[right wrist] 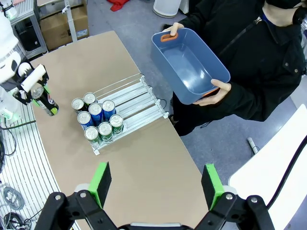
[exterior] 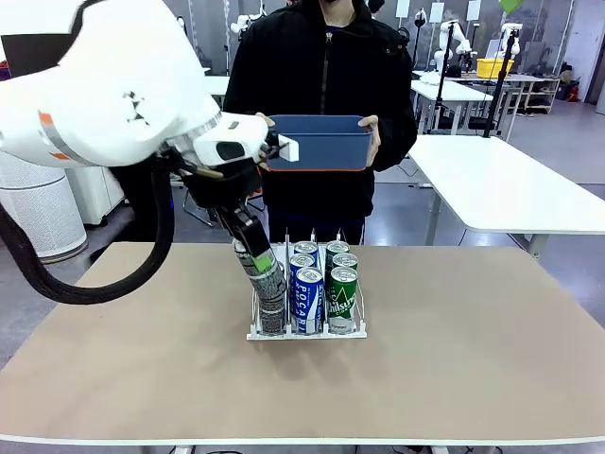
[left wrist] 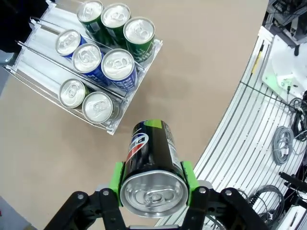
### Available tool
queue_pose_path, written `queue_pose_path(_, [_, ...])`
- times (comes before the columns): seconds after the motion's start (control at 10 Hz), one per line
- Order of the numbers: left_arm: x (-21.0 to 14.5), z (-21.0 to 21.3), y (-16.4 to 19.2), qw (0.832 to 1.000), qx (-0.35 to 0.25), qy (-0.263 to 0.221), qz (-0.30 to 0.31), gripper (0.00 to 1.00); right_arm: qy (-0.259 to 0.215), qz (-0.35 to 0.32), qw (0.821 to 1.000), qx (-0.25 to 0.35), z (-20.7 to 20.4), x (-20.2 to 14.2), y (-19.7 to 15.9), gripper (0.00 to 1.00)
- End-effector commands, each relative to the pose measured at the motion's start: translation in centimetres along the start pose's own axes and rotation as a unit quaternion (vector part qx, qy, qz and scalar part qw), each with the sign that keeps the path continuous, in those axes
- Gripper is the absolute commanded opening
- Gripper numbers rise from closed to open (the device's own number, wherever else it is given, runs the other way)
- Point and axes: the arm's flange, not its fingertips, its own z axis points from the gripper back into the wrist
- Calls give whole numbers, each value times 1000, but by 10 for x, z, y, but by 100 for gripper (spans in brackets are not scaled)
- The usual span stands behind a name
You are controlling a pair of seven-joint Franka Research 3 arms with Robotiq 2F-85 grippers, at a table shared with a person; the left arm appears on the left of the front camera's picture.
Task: Fill the beverage cans into the dispenser.
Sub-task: Place the picked Pepsi coke in the line of the Automatic Can Dispenser with the same cans.
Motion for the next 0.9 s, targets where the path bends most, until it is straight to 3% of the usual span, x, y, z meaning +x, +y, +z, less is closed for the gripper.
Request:
queue_pose_path(0.0, [17, -22, -4, 998, 42, 32, 25, 58, -2, 1, 1000, 0, 0, 0, 1, 100])
queue_pose_path(0.2, [16, -48, -9, 998, 45, 54, 4, 58, -2, 1, 1000, 0, 0, 0, 1, 100])
queue_pose_path(0.4, [18, -66, -9, 996, 80, 35, 11, 58, -2, 1, 1000, 0, 0, 0, 1, 100])
queue_pose_path(0.8, [17, -86, 3, 996, 82, 35, 23, 58, -2, 1, 1000, 0, 0, 0, 1, 100])
